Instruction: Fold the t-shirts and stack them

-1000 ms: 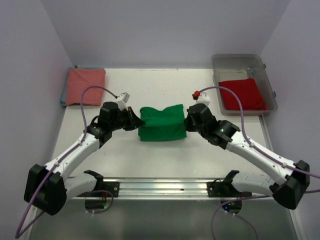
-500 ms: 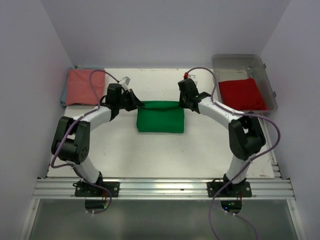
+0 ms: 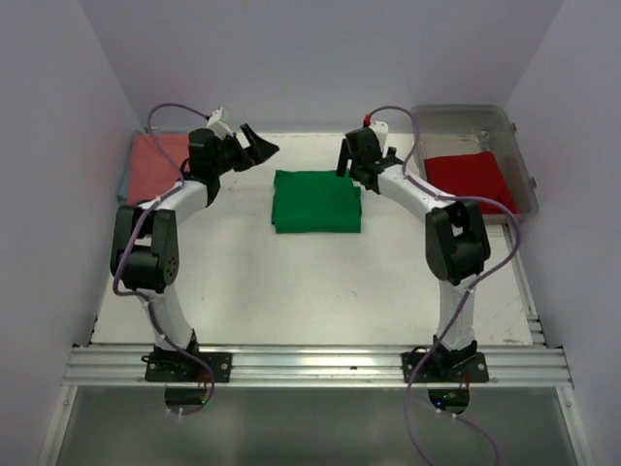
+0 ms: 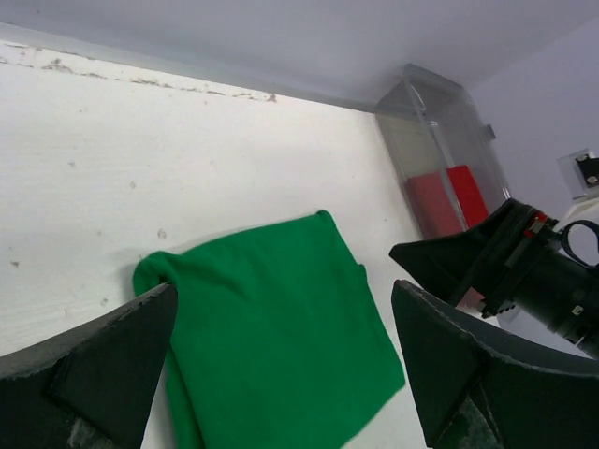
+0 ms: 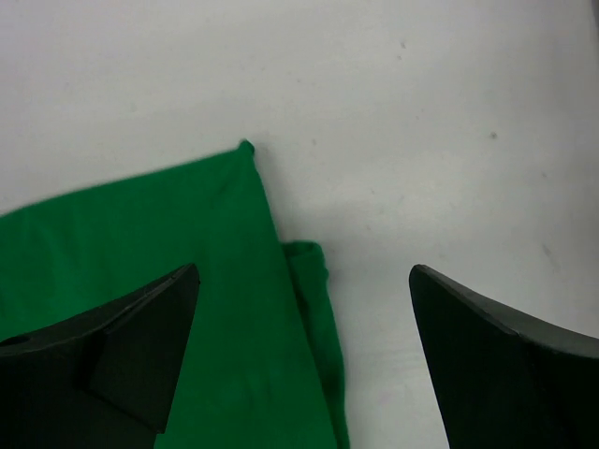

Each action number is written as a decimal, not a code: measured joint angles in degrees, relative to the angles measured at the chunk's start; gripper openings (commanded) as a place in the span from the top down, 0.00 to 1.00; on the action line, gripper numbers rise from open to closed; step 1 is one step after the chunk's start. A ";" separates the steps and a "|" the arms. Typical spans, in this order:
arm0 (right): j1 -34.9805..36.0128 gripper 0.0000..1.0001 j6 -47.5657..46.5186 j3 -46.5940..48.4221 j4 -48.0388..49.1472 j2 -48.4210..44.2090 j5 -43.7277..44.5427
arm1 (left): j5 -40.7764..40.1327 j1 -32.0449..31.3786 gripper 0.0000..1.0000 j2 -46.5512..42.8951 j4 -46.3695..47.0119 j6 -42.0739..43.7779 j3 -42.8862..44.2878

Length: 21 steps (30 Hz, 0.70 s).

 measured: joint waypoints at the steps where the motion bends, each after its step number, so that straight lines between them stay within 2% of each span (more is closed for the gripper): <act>1: 0.13 0.01 -0.15 -3.78 0.52 -2.60 0.20 | -0.07 -0.07 0.00 -2.19 0.68 0.37 -1.62; 5: 0.63 0.01 -0.22 -16.37 2.95 -12.61 -0.44 | -0.11 -0.33 0.00 -10.71 0.59 1.70 -7.91; 10: 0.63 0.01 0.90 -24.61 5.68 -18.40 -6.86 | -0.79 -0.39 0.00 -12.76 -2.56 3.52 -10.43; 16: -0.72 0.01 4.90 -32.70 10.29 -17.62 -17.99 | 1.38 -0.44 0.00 -8.31 -6.60 5.49 -12.74; 21: -2.69 0.01 7.08 -33.20 13.44 -13.44 -22.82 | 6.67 -0.46 0.00 -0.74 -6.10 6.29 -12.76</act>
